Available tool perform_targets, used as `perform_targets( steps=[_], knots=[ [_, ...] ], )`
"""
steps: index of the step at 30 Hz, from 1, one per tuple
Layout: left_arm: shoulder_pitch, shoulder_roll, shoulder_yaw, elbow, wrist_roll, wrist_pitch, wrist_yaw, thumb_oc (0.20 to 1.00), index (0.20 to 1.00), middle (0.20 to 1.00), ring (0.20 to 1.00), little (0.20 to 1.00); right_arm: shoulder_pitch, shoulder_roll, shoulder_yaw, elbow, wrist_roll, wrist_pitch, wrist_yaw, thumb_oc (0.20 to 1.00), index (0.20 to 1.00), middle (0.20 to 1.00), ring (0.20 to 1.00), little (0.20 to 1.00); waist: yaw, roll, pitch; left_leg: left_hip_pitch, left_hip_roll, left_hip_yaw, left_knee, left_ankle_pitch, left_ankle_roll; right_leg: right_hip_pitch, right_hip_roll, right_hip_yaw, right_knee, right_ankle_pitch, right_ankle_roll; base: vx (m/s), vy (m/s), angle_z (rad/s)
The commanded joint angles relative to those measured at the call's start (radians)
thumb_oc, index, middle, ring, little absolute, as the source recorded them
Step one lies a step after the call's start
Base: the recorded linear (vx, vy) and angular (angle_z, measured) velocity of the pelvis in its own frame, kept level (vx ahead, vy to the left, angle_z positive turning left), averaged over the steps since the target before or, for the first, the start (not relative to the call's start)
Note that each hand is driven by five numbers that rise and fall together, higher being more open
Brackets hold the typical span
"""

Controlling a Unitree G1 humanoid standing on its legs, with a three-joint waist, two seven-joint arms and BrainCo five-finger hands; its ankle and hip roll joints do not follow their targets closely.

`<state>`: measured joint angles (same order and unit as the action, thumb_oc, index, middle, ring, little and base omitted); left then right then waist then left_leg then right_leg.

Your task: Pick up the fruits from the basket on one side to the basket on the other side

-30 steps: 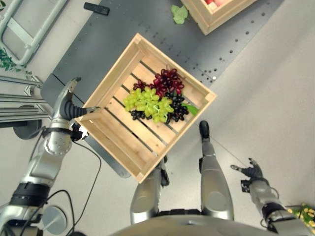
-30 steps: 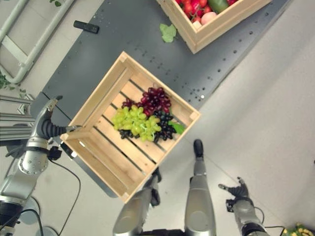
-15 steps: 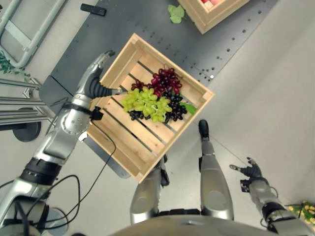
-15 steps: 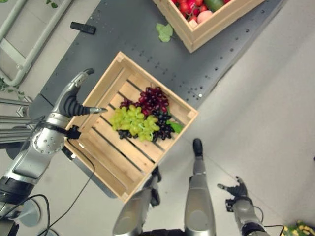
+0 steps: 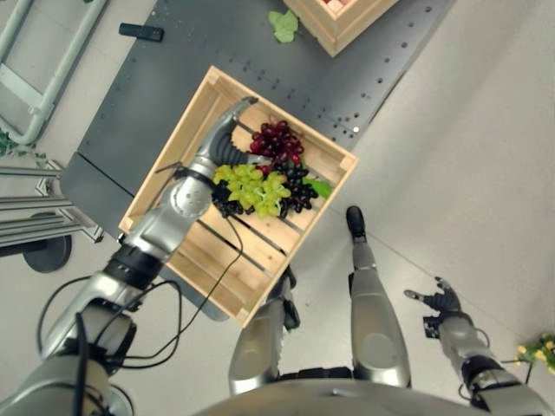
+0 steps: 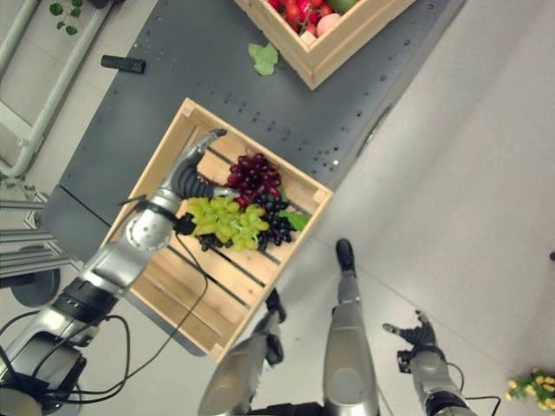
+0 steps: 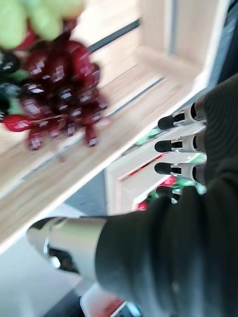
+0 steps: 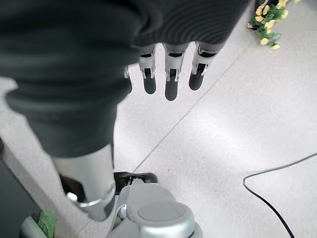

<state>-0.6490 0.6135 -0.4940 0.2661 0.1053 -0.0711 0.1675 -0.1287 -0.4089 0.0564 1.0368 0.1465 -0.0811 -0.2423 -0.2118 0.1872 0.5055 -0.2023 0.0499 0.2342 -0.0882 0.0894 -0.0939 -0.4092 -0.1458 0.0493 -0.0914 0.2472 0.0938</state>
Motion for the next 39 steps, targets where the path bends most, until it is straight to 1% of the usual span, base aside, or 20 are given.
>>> perform_targets(
  steps=[1,6,7,8,9,10,11,17,20,21,22,25,28,32,35,39],
  knots=[
    [-0.079,0.0,0.026,0.123,0.072,0.009,0.023,1.0,1.0,1.0,1.0,1.0,0.04,-0.037,0.018,-0.016,-0.008,0.0,-0.022,1.0,1.0,1.0,1.0,1.0,-0.042,0.017,-0.001,-0.063,0.044,-0.025,0.069,-0.015,-0.033,-0.001,-0.074,0.019,0.085,-0.139,0.098,0.01,0.02,-0.31],
    [-0.081,0.001,0.013,0.277,0.109,0.033,0.027,1.0,1.0,1.0,1.0,1.0,0.049,-0.044,0.014,-0.013,-0.012,0.001,-0.029,1.0,1.0,1.0,1.0,1.0,-0.053,0.018,0.003,-0.063,0.047,-0.012,0.075,-0.02,-0.034,-0.009,-0.07,0.033,0.088,-0.139,0.097,0.0,0.012,-0.16],
    [-0.081,0.001,0.013,0.278,0.109,0.033,0.027,1.0,1.0,1.0,1.0,1.0,0.049,-0.044,0.014,-0.013,-0.012,0.001,-0.029,1.0,1.0,1.0,1.0,1.0,-0.053,0.018,0.003,-0.063,0.047,-0.011,0.075,-0.02,-0.034,-0.009,-0.07,0.033,0.088,-0.139,0.097,0.01,0.018,-0.11],
    [-0.077,0.006,0.008,0.333,0.137,0.047,0.03,1.0,1.0,1.0,1.0,1.0,0.046,-0.045,0.017,-0.009,-0.014,0.001,-0.032,1.0,1.0,1.0,1.0,1.0,-0.056,0.021,0.005,-0.065,0.049,-0.009,0.079,-0.021,-0.035,-0.013,-0.069,0.038,0.09,-0.139,0.096,0.01,0.01,-0.12],
    [-0.078,0.005,0.008,0.335,0.137,0.046,0.031,1.0,1.0,1.0,1.0,1.0,0.045,-0.045,0.017,-0.009,-0.014,0.001,-0.032,1.0,1.0,1.0,1.0,1.0,-0.055,0.02,0.005,-0.065,0.049,-0.009,0.08,-0.021,-0.035,-0.013,-0.069,0.038,0.09,-0.139,0.096,0.0,0.014,-0.16],
    [-0.08,0.004,0.0,0.402,0.168,0.062,0.033,1.0,1.0,1.0,1.0,1.0,0.04,-0.045,0.025,-0.008,-0.014,0.001,-0.036,1.0,1.0,1.0,1.0,1.0,-0.057,0.021,0.008,-0.066,0.05,-0.005,0.082,-0.021,-0.035,-0.018,-0.067,0.04,0.091,-0.138,0.096,-0.01,0.0,-0.19],
    [-0.087,0.004,-0.005,0.429,0.182,0.066,0.039,1.0,1.0,1.0,1.0,1.0,0.037,-0.045,0.027,-0.007,-0.013,-0.001,-0.038,1.0,1.0,1.0,1.0,1.0,-0.057,0.02,0.01,-0.068,0.05,-0.004,0.082,-0.02,-0.036,-0.02,-0.066,0.041,0.091,-0.137,0.097,-0.01,-0.002,-0.2],
    [-0.11,0.032,-0.026,0.505,0.249,0.084,0.072,1.0,1.0,1.0,1.0,1.0,0.031,-0.046,0.044,-0.02,-0.016,-0.012,-0.056,1.0,1.0,1.0,1.0,1.0,-0.053,0.019,0.014,-0.079,0.052,-0.002,0.079,-0.012,-0.04,-0.032,-0.062,0.041,0.091,-0.131,0.096,-0.01,-0.004,-0.09],
    [-0.08,0.074,-0.009,0.462,0.255,0.075,0.076,1.0,1.0,1.0,1.0,1.0,0.033,-0.051,0.039,-0.029,-0.017,-0.016,-0.061,1.0,1.0,1.0,1.0,1.0,-0.044,0.023,0.014,-0.085,0.05,-0.003,0.08,-0.01,-0.041,-0.036,-0.062,0.041,0.091,-0.13,0.095,0.0,0.0,0.0],
    [-0.039,0.118,0.012,0.41,0.253,0.066,0.068,1.0,1.0,1.0,1.0,1.0,0.038,-0.056,0.031,-0.035,-0.02,-0.018,-0.062,1.0,1.0,1.0,1.0,1.0,-0.037,0.027,0.014,-0.09,0.05,-0.005,0.081,-0.009,-0.042,-0.037,-0.061,0.038,0.09,-0.13,0.095,0.0,0.0,0.0],
    [-0.035,0.12,0.015,0.405,0.254,0.068,0.066,1.0,1.0,1.0,1.0,1.0,0.038,-0.056,0.033,-0.036,-0.02,-0.018,-0.062,1.0,1.0,1.0,1.0,1.0,-0.038,0.026,0.014,-0.09,0.05,-0.005,0.082,-0.009,-0.042,-0.037,-0.061,0.039,0.09,-0.13,0.095,0.0,0.0,0.0],
    [0.045,0.196,0.064,0.304,0.25,0.057,0.042,1.0,1.0,1.0,1.0,1.0,0.045,-0.063,0.018,-0.041,-0.027,-0.015,-0.058,1.0,1.0,1.0,1.0,1.0,-0.028,0.033,0.014,-0.088,0.051,-0.006,0.083,-0.01,-0.042,-0.034,-0.059,0.037,0.09,-0.132,0.094,0.0,0.0,0.0],
    [0.115,0.25,0.119,0.22,0.247,0.049,0.034,1.0,1.0,1.0,1.0,1.0,0.054,-0.068,0.0,-0.042,-0.033,-0.013,-0.052,1.0,1.0,1.0,1.0,1.0,-0.016,0.037,0.014,-0.09,0.052,-0.011,0.085,-0.011,-0.042,-0.032,-0.059,0.033,0.091,-0.133,0.093,0.0,0.0,0.0],
    [0.18,0.263,0.173,0.171,0.268,0.053,0.042,1.0,1.0,1.0,1.0,1.0,0.048,-0.065,0.0,-0.044,-0.039,-0.009,-0.049,1.0,1.0,1.0,1.0,1.0,-0.011,0.037,0.014,-0.092,0.053,-0.015,0.088,-0.013,-0.042,-0.032,-0.057,0.029,0.092,-0.136,0.091,0.0,0.0,0.0],
    [0.192,0.266,0.188,0.146,0.275,0.052,0.044,1.0,1.0,1.0,1.0,1.0,0.046,-0.065,0.001,-0.054,-0.043,-0.01,-0.048,1.0,1.0,1.0,1.0,1.0,-0.008,0.036,0.014,-0.093,0.052,-0.017,0.085,-0.012,-0.043,-0.034,-0.056,0.029,0.091,-0.136,0.091,0.0,0.002,0.01],
    [0.229,0.289,0.214,0.08,0.252,0.038,0.017,1.0,1.0,1.0,1.0,1.0,0.054,-0.07,-0.008,-0.065,-0.051,-0.004,-0.043,1.0,1.0,1.0,1.0,1.0,-0.004,0.037,0.014,-0.097,0.051,-0.018,0.084,-0.011,-0.043,-0.035,-0.057,0.027,0.092,-0.136,0.089,0.0,0.0,0.0]
  ],
)
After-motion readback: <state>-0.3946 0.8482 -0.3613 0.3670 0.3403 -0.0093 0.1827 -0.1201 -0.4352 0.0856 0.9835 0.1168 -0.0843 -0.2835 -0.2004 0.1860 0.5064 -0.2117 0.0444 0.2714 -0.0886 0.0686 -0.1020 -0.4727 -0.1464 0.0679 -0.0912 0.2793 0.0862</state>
